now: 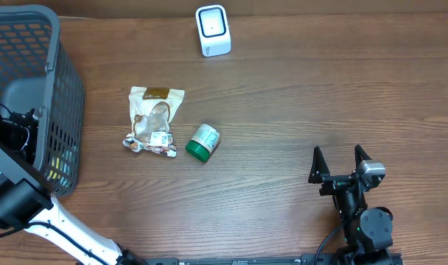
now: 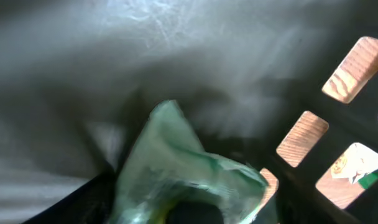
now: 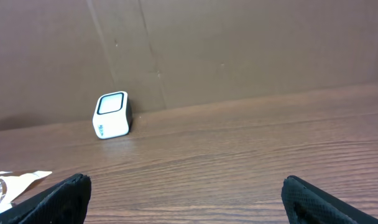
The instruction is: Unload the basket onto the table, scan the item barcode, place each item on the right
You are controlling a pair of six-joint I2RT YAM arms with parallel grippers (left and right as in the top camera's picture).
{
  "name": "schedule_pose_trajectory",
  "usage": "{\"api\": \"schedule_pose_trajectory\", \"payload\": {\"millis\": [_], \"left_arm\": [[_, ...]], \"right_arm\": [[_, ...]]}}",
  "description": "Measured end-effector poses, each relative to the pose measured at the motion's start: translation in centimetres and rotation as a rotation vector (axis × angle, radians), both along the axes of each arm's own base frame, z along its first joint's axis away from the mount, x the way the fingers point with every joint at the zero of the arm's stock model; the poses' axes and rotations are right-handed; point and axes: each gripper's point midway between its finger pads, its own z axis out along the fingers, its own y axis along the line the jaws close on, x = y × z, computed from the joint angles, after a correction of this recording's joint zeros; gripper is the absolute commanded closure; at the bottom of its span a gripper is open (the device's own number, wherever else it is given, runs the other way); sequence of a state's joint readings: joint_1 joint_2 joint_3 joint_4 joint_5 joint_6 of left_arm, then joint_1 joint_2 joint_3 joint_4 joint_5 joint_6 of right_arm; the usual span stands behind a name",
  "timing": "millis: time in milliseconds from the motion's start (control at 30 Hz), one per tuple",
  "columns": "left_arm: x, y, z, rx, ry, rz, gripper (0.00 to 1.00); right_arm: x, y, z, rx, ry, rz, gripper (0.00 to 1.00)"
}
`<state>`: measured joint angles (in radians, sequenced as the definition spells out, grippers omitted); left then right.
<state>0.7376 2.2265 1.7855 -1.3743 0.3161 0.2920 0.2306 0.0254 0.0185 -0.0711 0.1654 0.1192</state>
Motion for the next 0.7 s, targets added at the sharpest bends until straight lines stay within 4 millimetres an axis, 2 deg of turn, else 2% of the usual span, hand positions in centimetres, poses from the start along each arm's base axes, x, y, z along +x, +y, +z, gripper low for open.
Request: {"api": "schedule_pose_trajectory", "payload": {"millis": [100, 167, 233, 567, 700], "left_arm": [[0.0, 0.1, -0.1, 0.004, 0.003, -0.001, 0.56], [0.0, 0.3, -0.2, 0.014, 0.007, 0.003, 0.79], [-0.2, 0.5, -0.3, 0.029, 0.02, 0.007, 0.96], [-0.6, 1.1, -0.3, 0.061, 0.071, 0.066, 0.96], [-0.8, 1.3, 0.3, 0.076, 0.111, 0.085, 0.96]], "right_arm": [[0.0, 0.0, 0.0, 0.001, -0.001, 0.0, 0.0], [0.0, 0.0, 0.0, 0.0, 0.0, 0.0, 0.0], [0.0, 0.0, 0.0, 0.0, 0.0, 0.0, 0.0], [0.0, 0.0, 0.0, 0.001, -0.001, 0.0, 0.0], [0.0, 0.0, 0.0, 0.0, 0.0, 0.0, 0.0]]}}
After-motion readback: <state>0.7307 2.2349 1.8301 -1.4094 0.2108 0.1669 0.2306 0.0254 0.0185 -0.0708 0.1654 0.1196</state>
